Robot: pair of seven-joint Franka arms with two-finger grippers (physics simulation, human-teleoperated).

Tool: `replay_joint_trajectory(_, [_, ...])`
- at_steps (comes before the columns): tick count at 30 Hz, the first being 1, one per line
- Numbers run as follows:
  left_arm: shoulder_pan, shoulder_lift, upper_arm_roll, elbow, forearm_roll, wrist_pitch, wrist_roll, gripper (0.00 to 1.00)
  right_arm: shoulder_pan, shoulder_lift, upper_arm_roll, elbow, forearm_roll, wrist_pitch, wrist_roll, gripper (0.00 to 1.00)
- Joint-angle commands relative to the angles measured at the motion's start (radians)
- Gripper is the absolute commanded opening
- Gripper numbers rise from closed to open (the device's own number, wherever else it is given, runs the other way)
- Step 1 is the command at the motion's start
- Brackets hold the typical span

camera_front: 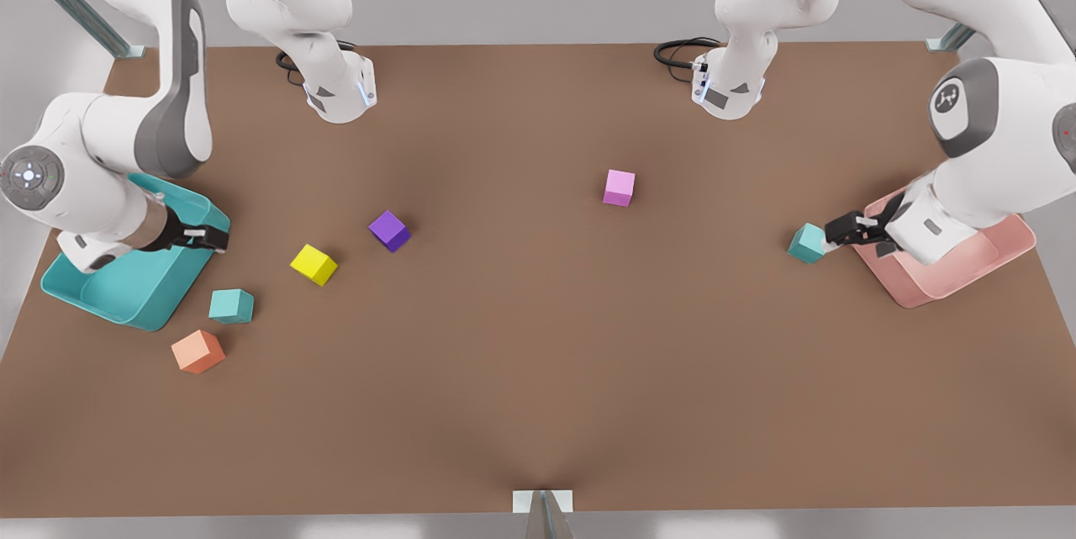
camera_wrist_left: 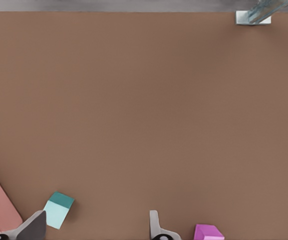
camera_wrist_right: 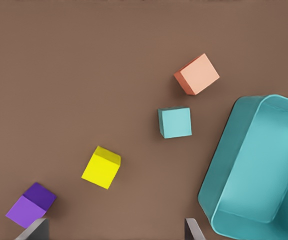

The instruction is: Stack the two blue cubes on top of each other

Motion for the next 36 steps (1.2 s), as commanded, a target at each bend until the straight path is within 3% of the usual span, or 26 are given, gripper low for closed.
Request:
replay_joint_trajectory(1, [-0.005,0.002,-0.002,-0.001,-0.001,0.106,0.005,1.0,0.003,0.002,0.0,-0.002,-0.002,0.065,0.031,1.0])
replay_joint_trajectory(5, [-0.022,0.022,-0.017,-0.017,0.002,0.083,0.013,1.0,0.004,0.114,0.029,-0.007,-0.004,0.194,0.031,1.0])
replay_joint_trajectory(8, [-0.034,0.132,-0.021,0.018,0.092,0.113,0.002,1.0,-0.013,0.14,0.032,-0.042,-0.002,0.218,0.02,1.0])
replay_joint_trajectory(22, [-0.046,0.138,-0.017,0.009,0.094,0.114,0.0,1.0,-0.152,0.131,0.018,-0.203,0.035,0.359,-0.08,1.0])
replay_joint_trajectory(36, [-0.046,0.138,-0.017,0.006,0.095,0.108,0.0,1.0,-0.171,0.252,-0.046,-0.2,0.088,0.487,-0.199,1.0])
